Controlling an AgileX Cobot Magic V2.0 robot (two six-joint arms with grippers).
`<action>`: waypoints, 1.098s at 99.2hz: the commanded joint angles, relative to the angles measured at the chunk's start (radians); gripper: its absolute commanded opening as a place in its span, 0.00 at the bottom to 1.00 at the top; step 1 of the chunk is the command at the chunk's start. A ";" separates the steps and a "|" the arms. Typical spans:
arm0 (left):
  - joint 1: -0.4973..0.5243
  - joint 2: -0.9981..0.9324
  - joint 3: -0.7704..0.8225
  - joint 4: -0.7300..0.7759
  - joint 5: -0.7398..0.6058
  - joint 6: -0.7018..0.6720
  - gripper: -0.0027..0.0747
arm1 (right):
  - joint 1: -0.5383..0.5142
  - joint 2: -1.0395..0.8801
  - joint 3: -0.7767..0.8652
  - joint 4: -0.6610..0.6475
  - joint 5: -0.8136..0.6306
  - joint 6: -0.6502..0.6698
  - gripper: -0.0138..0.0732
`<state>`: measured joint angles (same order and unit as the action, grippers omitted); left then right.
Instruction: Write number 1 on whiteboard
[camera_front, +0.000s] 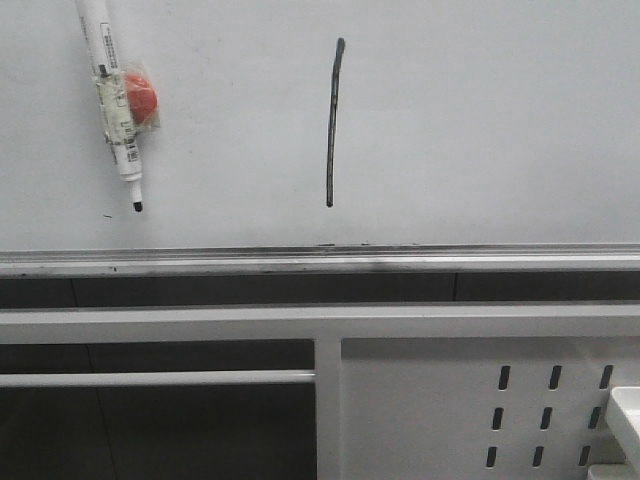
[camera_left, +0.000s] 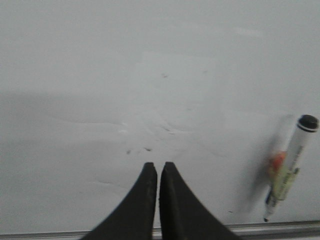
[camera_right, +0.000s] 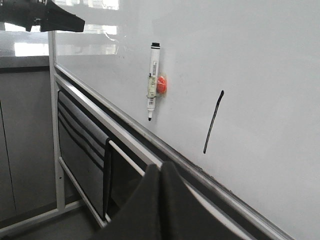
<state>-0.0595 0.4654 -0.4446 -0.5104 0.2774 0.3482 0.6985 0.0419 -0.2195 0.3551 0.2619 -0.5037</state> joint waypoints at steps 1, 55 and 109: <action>0.004 -0.040 -0.002 0.247 -0.126 -0.246 0.01 | -0.006 0.007 -0.022 0.009 -0.067 -0.001 0.08; 0.004 -0.482 0.443 0.462 -0.277 -0.384 0.01 | -0.006 0.007 -0.022 0.009 -0.066 -0.001 0.08; 0.004 -0.494 0.483 0.519 0.009 -0.303 0.01 | -0.006 0.007 -0.022 0.009 -0.068 -0.001 0.08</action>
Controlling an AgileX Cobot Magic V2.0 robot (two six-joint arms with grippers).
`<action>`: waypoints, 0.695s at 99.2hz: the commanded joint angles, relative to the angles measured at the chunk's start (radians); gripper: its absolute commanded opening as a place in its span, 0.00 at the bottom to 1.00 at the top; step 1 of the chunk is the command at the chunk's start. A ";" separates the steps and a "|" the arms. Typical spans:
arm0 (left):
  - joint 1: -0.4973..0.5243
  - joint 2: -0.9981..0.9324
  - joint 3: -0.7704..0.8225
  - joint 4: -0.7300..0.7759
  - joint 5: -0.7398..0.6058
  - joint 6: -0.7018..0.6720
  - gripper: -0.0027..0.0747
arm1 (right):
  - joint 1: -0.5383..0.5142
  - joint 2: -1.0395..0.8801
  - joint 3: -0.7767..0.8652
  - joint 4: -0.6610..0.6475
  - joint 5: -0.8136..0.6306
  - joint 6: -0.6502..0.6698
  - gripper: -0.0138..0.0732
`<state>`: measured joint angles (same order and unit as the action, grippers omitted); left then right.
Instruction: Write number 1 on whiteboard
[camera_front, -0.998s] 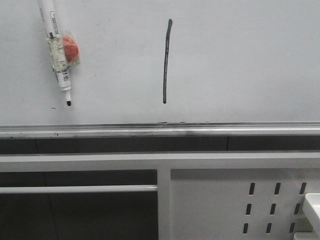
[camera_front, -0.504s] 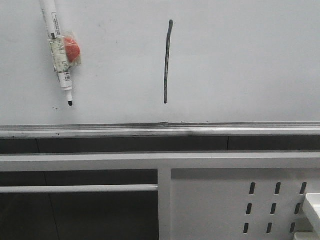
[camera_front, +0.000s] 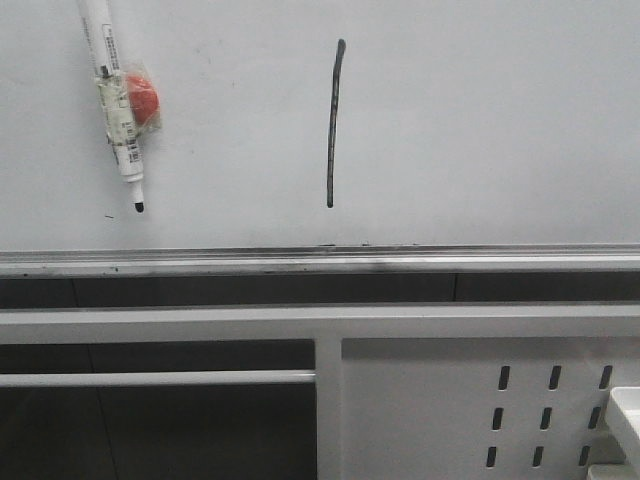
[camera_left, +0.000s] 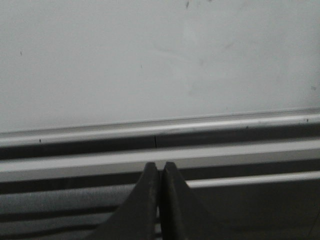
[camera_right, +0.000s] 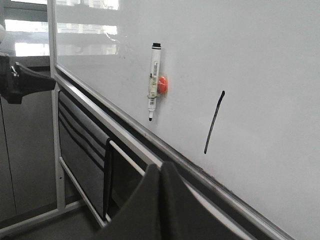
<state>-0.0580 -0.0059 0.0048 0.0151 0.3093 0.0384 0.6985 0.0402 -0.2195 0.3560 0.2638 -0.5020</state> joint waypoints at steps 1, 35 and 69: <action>0.002 -0.022 0.033 -0.006 -0.023 0.007 0.01 | -0.006 0.009 -0.022 0.008 -0.070 -0.002 0.08; 0.002 -0.022 0.033 -0.015 -0.027 0.007 0.01 | -0.006 0.009 -0.022 0.008 -0.070 -0.002 0.08; 0.002 -0.022 0.033 -0.015 -0.027 0.007 0.01 | -0.006 0.009 -0.022 0.008 -0.070 -0.002 0.08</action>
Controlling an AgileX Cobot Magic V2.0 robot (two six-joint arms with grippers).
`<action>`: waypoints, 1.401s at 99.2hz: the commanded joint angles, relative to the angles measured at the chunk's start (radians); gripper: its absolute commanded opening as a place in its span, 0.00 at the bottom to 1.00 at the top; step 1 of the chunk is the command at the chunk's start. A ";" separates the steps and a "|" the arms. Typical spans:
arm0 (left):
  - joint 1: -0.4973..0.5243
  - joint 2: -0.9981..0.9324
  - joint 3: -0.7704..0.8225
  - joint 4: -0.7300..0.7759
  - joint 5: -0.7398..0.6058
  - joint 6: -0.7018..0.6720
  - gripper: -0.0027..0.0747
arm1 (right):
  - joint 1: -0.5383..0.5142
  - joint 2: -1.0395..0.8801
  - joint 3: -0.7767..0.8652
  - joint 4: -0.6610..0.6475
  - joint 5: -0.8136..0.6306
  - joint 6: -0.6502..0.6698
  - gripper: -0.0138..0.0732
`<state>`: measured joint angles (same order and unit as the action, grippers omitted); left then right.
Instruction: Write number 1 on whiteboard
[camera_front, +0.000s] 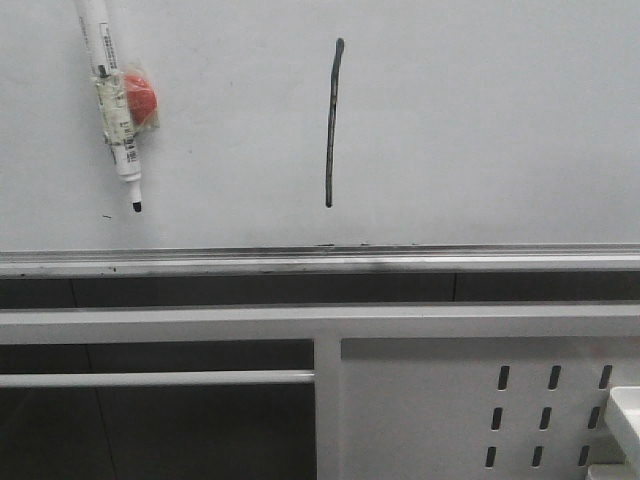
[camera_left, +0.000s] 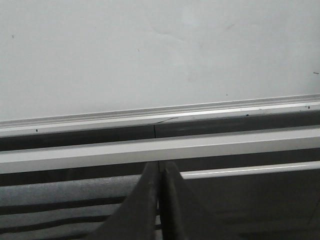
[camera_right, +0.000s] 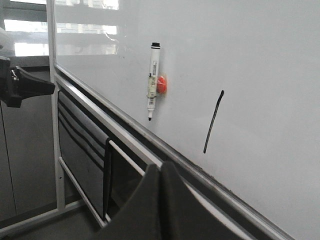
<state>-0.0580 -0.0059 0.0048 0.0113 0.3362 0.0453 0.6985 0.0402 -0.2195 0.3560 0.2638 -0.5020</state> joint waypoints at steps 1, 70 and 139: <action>0.002 -0.022 0.033 -0.011 -0.054 0.000 0.01 | -0.006 0.009 -0.022 0.008 -0.070 -0.002 0.08; 0.002 -0.022 0.033 -0.011 -0.054 0.000 0.01 | -0.299 -0.004 0.242 -0.282 -0.170 0.436 0.08; 0.002 -0.022 0.033 -0.011 -0.054 0.000 0.01 | -0.831 -0.071 0.242 -0.298 0.042 0.436 0.08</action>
